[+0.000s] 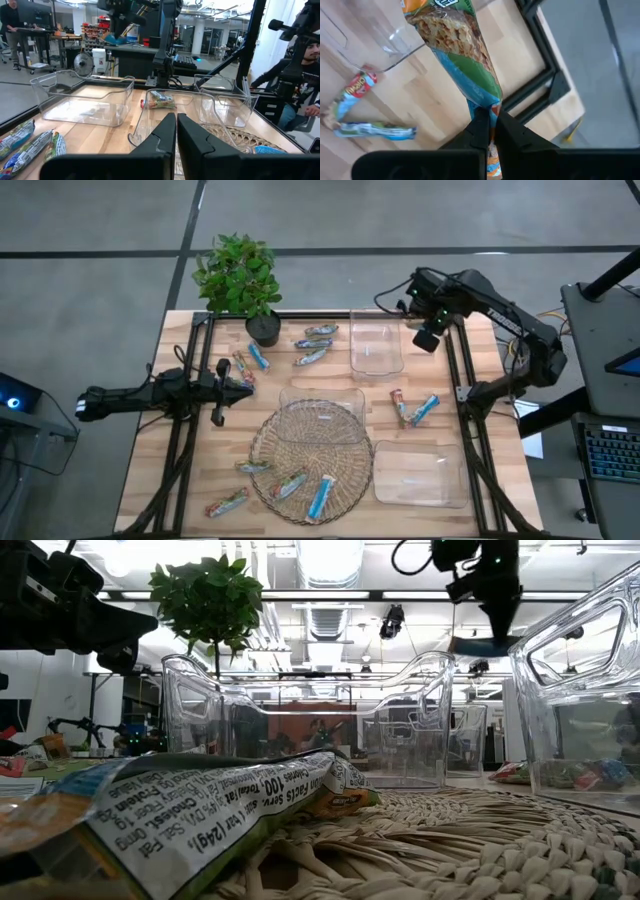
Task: Pick and place Granola Bars by type
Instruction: Put the yellow granola bar into the top transparent bin
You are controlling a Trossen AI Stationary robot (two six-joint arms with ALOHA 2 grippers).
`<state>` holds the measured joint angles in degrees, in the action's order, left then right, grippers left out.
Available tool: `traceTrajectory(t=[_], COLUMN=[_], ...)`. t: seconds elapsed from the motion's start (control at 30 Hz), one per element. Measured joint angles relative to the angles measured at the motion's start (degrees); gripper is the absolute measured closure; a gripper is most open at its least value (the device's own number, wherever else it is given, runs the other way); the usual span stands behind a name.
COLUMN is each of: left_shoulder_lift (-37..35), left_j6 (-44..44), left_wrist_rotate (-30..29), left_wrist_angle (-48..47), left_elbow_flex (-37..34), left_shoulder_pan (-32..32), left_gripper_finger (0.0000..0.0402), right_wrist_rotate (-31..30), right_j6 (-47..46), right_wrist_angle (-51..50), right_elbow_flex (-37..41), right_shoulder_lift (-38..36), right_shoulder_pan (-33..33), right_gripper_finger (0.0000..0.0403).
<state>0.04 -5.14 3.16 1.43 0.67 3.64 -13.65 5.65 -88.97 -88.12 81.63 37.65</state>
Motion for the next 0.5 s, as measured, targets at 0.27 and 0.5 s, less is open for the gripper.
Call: traceTrajectory(t=[0.27,0.5], left_shoulder_lift=[0.0,0.0], left_j6=[0.0,0.0], left_wrist_rotate=[0.0,0.0], left_wrist_angle=[0.0,0.0], left_elbow_flex=[0.0,0.0], left_shoulder_pan=[0.0,0.0], left_gripper_finger=[0.0402,0.0402], right_wrist_rotate=[0.2,3.4], right_j6=[6.6,7.1], right_wrist_angle=[2.9,9.5], right_elbow_flex=[-1.0,-1.6], right_shoulder_lift=[5.7,10.8], right_shoulder_pan=[-1.3,-5.9], right_gripper_finger=[0.0394,0.0394])
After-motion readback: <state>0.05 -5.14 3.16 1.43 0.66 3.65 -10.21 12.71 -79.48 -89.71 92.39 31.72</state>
